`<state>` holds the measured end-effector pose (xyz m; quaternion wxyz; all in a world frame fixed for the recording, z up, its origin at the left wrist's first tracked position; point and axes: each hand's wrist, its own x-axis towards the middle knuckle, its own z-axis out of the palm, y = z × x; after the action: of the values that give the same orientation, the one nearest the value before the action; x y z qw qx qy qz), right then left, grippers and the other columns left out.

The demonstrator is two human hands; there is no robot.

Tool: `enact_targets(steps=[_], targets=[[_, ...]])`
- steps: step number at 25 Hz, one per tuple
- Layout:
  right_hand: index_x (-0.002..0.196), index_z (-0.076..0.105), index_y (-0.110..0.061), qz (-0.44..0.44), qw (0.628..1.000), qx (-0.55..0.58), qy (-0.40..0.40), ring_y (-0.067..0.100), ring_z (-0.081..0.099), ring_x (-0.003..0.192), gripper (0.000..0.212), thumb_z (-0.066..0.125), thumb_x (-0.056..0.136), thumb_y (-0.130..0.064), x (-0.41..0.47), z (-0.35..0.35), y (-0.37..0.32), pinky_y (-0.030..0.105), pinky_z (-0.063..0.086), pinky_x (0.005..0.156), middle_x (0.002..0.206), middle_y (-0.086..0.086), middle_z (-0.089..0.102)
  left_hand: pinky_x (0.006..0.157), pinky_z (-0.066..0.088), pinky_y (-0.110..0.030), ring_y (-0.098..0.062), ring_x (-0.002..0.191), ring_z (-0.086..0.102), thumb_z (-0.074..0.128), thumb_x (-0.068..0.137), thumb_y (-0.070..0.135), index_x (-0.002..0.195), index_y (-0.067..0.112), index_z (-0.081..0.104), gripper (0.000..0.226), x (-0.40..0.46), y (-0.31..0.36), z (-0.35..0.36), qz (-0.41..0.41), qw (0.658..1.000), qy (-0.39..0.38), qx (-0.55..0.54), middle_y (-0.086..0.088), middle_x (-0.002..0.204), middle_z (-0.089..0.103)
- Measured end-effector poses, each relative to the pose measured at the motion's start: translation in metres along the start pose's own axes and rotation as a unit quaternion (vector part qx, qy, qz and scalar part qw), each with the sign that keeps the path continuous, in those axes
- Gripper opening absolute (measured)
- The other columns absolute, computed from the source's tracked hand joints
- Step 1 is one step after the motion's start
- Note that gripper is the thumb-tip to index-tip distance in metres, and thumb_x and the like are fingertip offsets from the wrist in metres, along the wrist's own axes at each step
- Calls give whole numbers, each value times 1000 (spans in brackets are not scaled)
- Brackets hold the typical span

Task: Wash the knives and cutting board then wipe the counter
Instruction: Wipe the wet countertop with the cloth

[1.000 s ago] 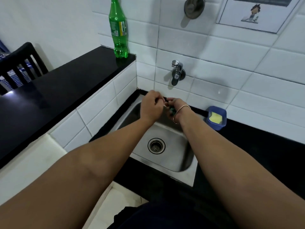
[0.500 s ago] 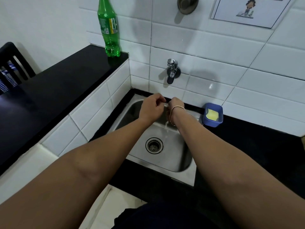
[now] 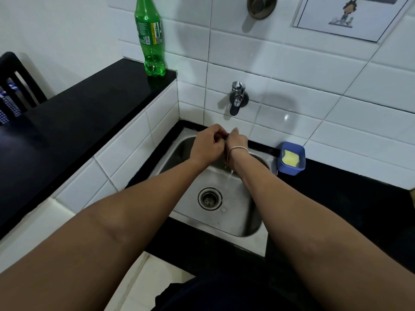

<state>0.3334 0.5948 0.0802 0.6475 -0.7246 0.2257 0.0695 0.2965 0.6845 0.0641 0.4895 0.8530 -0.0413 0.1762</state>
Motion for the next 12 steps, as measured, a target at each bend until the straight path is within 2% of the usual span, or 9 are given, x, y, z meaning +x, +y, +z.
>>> enact_targets(steps=[3, 7, 8, 10, 12], targets=[[102, 64, -1, -12, 1000, -25, -1, 38, 67, 95, 46, 33, 104, -37, -1, -2, 0, 46, 53, 85, 101, 22, 70, 66, 42, -13, 2, 73, 59, 53, 78, 7, 87, 23, 65, 22, 1, -2, 1, 0, 1000, 3, -5, 18, 73, 62], [109, 64, 2, -11, 1000, -28, 0, 36, 65, 90, 50, 32, 104, -36, -2, -5, -4, 43, 52, 80, 100, 22, 69, 70, 48, -19, -3, 75, 61, 53, 78, 8, 88, 21, 66, 21, 2, 1, 0, 4, 1000, -1, -11, 13, 77, 65], [106, 65, 0, -5, 1000, -17, -4, 33, 63, 82, 49, 32, 103, -36, -4, -7, -5, 41, 50, 74, 93, 20, 67, 70, 48, -19, -3, 74, 61, 53, 78, 10, 88, 23, 65, 21, 2, 1, -1, 3, 1000, -3, -14, 13, 77, 66], [85, 62, -8, 26, 998, 32, -38, 25, 52, 58, 46, 33, 102, -39, -7, -11, -6, 30, 43, 55, 70, 11, 58, 67, 48, -20, -3, 72, 61, 53, 78, 13, 87, 26, 63, 19, 0, 0, 0, -7, 1000, -5, -22, 12, 75, 65], [67, 50, -17, 73, 988, 93, -104, 18, 39, 40, 49, 34, 100, -49, -15, -17, -4, 20, 33, 43, 53, 3, 45, 68, 50, -23, -7, 74, 63, 53, 78, 17, 89, 26, 62, 17, -3, -2, -1, -35, 999, -8, -34, 11, 77, 66]])
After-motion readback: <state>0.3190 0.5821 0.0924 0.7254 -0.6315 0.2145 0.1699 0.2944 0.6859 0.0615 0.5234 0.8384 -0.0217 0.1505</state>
